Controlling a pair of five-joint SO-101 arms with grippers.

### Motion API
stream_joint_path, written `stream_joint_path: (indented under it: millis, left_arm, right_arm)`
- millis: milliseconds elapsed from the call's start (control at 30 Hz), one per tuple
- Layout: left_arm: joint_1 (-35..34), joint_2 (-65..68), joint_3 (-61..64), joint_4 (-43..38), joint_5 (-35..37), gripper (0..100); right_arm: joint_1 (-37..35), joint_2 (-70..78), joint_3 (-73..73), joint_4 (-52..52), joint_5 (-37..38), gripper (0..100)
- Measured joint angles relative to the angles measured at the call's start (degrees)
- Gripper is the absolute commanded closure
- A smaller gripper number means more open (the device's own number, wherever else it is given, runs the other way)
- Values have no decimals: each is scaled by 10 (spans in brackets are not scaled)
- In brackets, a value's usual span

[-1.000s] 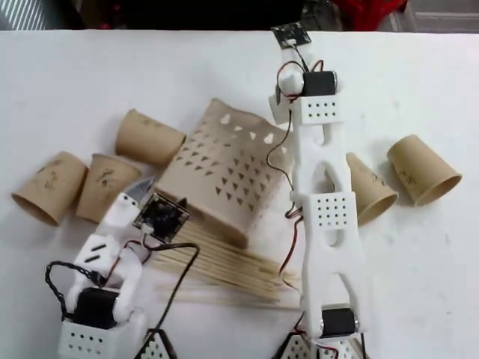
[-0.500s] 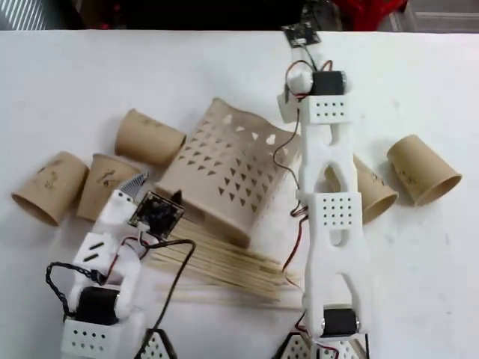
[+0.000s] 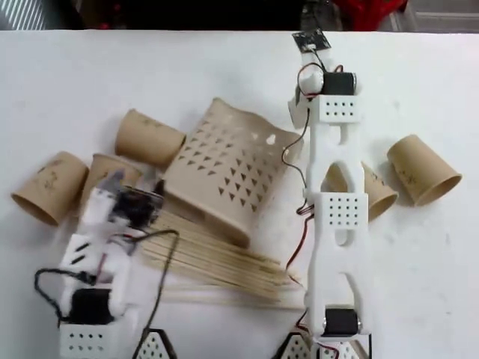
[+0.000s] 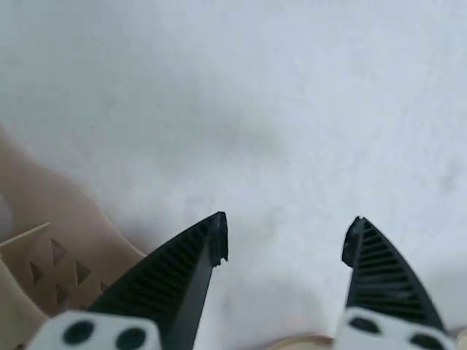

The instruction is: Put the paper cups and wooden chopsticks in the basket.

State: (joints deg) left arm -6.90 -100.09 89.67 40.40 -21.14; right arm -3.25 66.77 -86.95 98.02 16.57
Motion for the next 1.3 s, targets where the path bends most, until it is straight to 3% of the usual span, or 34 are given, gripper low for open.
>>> stream_joint_path:
  millis: [133,400,600,800,933,1067,1167,1300]
  left_arm:
    - [-103,0,-12,20,37,756]
    - [-212,0,68,-41,38,756]
    - [-217,0,76,-69,38,756]
    - [-219,0,76,-69,38,756]
    - [-219,0,76,-69,38,756]
    - [-202,0,76,-50,38,756]
    - [-196,0,76,-48,38,756]
    - [-192,0,76,-48,38,756]
  right_arm:
    - [-3,0,0,0,-18,755]
    - [0,-121,113,10,-23,758]
    - [-30,-368,407,4,-23,756]
    - [-89,-573,621,-111,1,755]
    - [-80,-583,695,-237,18,758]
    - [-69,-531,724,-345,113,755]
    - [-58,-490,726,-357,185,755]
    - [-53,-452,725,-348,227,755]
